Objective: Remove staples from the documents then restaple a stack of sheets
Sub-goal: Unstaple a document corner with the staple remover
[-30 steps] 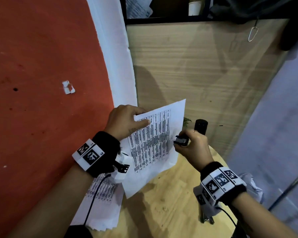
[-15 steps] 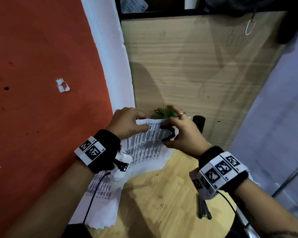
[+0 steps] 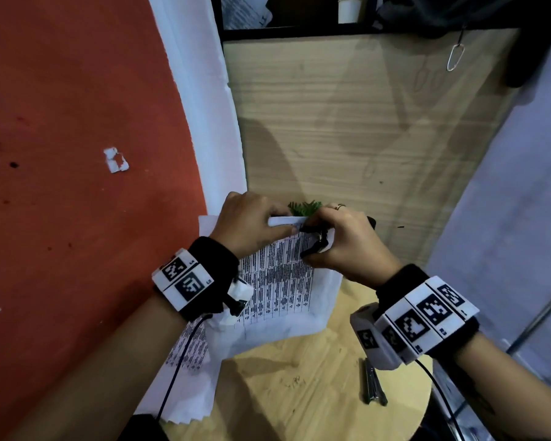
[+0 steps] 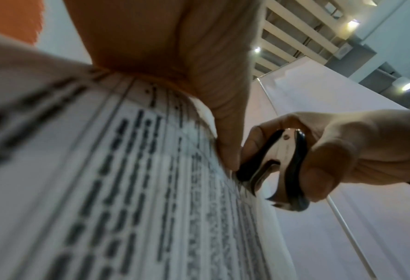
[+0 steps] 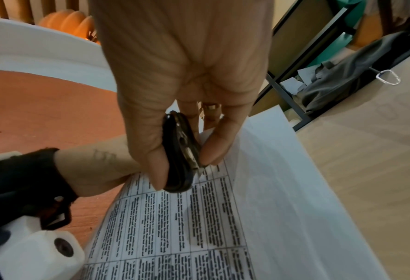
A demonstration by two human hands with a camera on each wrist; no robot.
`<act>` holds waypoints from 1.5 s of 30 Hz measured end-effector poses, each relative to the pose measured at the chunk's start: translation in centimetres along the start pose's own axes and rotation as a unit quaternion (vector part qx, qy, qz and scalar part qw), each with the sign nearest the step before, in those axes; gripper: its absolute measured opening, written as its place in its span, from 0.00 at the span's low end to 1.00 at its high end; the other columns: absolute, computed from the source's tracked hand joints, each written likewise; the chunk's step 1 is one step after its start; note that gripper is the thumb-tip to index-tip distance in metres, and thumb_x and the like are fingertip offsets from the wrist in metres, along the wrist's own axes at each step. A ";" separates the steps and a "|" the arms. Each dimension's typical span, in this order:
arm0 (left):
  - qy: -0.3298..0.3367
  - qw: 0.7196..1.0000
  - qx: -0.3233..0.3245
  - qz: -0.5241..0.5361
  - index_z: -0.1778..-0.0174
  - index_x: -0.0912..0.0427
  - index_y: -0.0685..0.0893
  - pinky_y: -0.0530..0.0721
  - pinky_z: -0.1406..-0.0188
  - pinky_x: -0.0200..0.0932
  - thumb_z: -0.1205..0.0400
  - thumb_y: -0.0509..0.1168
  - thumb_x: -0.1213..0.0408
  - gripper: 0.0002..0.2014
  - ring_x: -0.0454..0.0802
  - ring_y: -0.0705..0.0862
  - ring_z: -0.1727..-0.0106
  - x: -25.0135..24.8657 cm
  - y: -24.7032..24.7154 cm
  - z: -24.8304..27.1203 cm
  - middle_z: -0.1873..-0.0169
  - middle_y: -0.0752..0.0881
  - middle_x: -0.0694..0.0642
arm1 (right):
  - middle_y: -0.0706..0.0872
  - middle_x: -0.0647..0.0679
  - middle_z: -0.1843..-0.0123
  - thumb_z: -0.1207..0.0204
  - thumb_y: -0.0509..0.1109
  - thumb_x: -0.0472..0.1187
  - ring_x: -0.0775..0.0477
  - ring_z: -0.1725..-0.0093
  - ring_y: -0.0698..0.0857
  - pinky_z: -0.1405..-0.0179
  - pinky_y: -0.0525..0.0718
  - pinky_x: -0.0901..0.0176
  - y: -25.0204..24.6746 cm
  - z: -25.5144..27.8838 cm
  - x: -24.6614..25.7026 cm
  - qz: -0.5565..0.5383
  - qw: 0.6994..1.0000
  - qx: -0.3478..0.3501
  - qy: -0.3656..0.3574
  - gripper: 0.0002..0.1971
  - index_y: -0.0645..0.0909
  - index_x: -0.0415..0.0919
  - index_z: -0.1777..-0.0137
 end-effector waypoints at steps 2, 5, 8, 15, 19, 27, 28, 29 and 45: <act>-0.004 1.000 -0.012 0.013 0.62 0.50 0.89 0.64 0.65 0.42 0.26 0.73 0.48 0.09 0.49 0.76 0.70 0.4 -0.5 0.2 0.80 0.76 0.44 | 0.84 0.44 0.56 0.46 0.82 0.35 0.46 0.54 0.80 0.59 0.70 0.74 -0.4 0.0 0.1 0.004 1.000 -0.004 0.006 0.18 0.85 0.36 0.55; -0.012 0.999 -0.010 0.040 0.64 0.50 0.88 0.64 0.70 0.40 0.26 0.73 0.51 0.07 0.41 0.74 0.75 0.7 -0.9 0.5 0.82 0.75 0.42 | 0.84 0.43 0.56 0.46 0.82 0.35 0.46 0.54 0.81 0.59 0.70 0.74 -0.6 0.0 0.5 -0.012 1.000 -0.013 -0.001 0.18 0.85 0.35 0.55; -0.031 0.995 0.002 0.098 0.70 0.44 0.84 0.70 0.71 0.42 0.31 0.69 0.47 0.07 0.42 0.77 0.74 1.3 -1.0 0.5 0.80 0.80 0.47 | 0.83 0.42 0.47 0.44 0.80 0.36 0.51 0.50 0.80 0.53 0.71 0.80 -1.4 0.7 1.7 -0.043 0.994 -0.083 -0.057 0.18 0.84 0.35 0.53; -0.033 0.971 0.035 0.236 0.67 0.49 0.88 0.82 0.59 0.54 0.36 0.71 0.46 0.11 0.42 0.81 0.67 1.5 -0.1 0.3 0.75 0.85 0.47 | 0.87 0.41 0.47 0.34 0.76 0.32 0.38 0.51 0.86 0.59 0.84 0.52 -2.0 2.7 5.6 0.096 0.956 -0.169 -0.221 0.15 0.86 0.32 0.47; -0.032 0.961 0.035 0.273 0.64 0.57 0.89 0.82 0.58 0.57 0.36 0.73 0.45 0.18 0.44 0.81 0.64 1.3 -0.2 0.4 0.70 0.87 0.60 | 0.88 0.42 0.47 0.33 0.75 0.32 0.38 0.52 0.86 0.63 0.85 0.52 -1.8 2.7 6.1 0.120 0.949 -0.159 -0.244 0.12 0.86 0.32 0.48; -0.029 0.960 0.041 0.276 0.66 0.62 0.88 0.74 0.62 0.44 0.32 0.74 0.51 0.15 0.40 0.77 0.67 0.9 -0.2 0.5 0.75 0.82 0.58 | 0.88 0.43 0.48 0.35 0.77 0.30 0.39 0.52 0.86 0.63 0.86 0.52 -1.9 2.8 6.5 0.140 0.942 -0.152 -0.263 0.13 0.86 0.32 0.49; -0.027 0.960 0.040 0.275 0.66 0.61 0.88 0.74 0.63 0.44 0.32 0.74 0.51 0.15 0.40 0.78 0.67 0.8 -0.3 0.5 0.75 0.82 0.58 | 0.89 0.43 0.48 0.35 0.77 0.30 0.39 0.53 0.86 0.63 0.86 0.53 -1.9 2.9 6.7 0.143 0.941 -0.155 -0.267 0.13 0.87 0.32 0.49; -0.025 0.961 0.039 0.273 0.67 0.60 0.88 0.74 0.63 0.43 0.32 0.74 0.51 0.13 0.39 0.78 0.67 0.8 -0.3 0.6 0.75 0.82 0.55 | 0.89 0.43 0.49 0.36 0.77 0.30 0.39 0.54 0.86 0.63 0.85 0.54 -2.0 2.9 6.8 0.143 0.939 -0.158 -0.271 0.13 0.87 0.32 0.50; -0.004 0.974 0.011 0.225 0.69 0.59 0.85 0.72 0.68 0.42 0.35 0.68 0.42 0.20 0.37 0.74 0.71 0.9 -1.1 0.5 0.78 0.78 0.50 | 0.88 0.42 0.50 0.35 0.76 0.30 0.37 0.56 0.86 0.71 0.85 0.50 -1.5 2.4 7.3 0.153 0.937 -0.134 -0.284 0.11 0.85 0.33 0.51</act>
Point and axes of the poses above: each hand's wrist, its own z-axis away from the middle knuckle, its own y-axis out of the palm, x = y × z, the point moved 9 cm from there along -z, towards the middle knuckle
